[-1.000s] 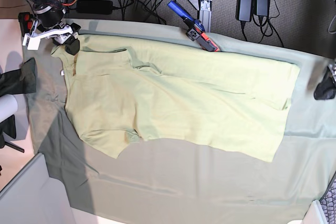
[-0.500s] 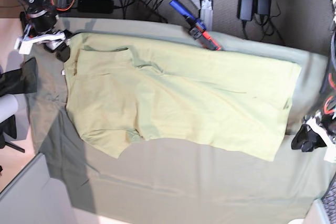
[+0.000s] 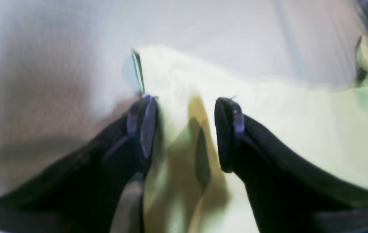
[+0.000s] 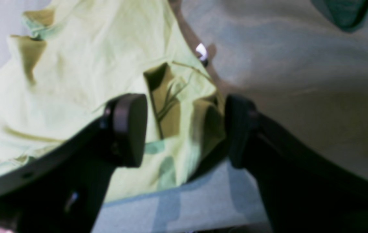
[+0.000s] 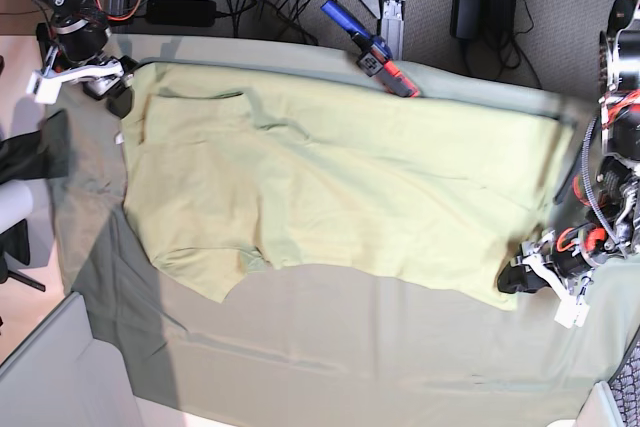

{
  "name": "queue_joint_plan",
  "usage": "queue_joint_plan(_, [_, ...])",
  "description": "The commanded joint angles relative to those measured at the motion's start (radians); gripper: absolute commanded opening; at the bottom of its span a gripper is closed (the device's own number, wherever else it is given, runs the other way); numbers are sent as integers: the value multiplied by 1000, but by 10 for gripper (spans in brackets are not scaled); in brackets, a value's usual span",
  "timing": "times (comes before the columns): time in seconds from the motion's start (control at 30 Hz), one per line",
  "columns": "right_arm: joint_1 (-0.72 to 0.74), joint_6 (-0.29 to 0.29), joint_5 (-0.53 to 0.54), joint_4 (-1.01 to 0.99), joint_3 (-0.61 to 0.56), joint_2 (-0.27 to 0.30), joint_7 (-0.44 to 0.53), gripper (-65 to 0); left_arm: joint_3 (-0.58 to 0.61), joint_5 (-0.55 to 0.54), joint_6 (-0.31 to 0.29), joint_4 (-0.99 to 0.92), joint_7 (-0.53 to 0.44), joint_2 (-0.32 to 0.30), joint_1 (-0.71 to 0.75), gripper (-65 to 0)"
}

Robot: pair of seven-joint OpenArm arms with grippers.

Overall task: Fold the T-shirt properly
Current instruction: 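Grasp the opposite shirt edge with both grippers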

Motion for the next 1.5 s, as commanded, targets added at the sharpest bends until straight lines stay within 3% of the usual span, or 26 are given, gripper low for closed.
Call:
queue_joint_plan(0.0, [-1,15,15,17,8,17,18,-273,-2,19,-6,-6,-8,0,-24,-320])
queue_joint_plan(0.33, [0,15,31,21,8,17,11,-273,-2,11,-19,-5,17,11,-27,-321])
queue_joint_plan(0.4, [0,15,31,28,8,17,11,-273,-2,-37,-65,11,62,10,-25,-321])
queue_joint_plan(0.53, [0,15,31,40,8,17,12,-273,-3,-172,-65,35,142,10,-24,-321])
queue_joint_plan(0.67, [0,15,31,42,8,17,12,-273,-3,-198,-65,42,145,10,-24,-329])
queue_joint_plan(0.9, [26,15,31,55,23,18,26,-273,-3,-201,-65,45,142,10,-27,-648])
queue_joint_plan(1.2, [205,14,13,106,104,54,27,-273,-2,-204,-65,153,224,10,-21,-650])
queue_joint_plan(1.33, [354,5,-37,-10,43,98,54,-273,-2,-204,-65,175,254,10,-21,-650])
queue_joint_plan(1.47, [533,4,-105,-261,-94,155,106,-273,-2,-203,-65,177,267,10,-21,-650])
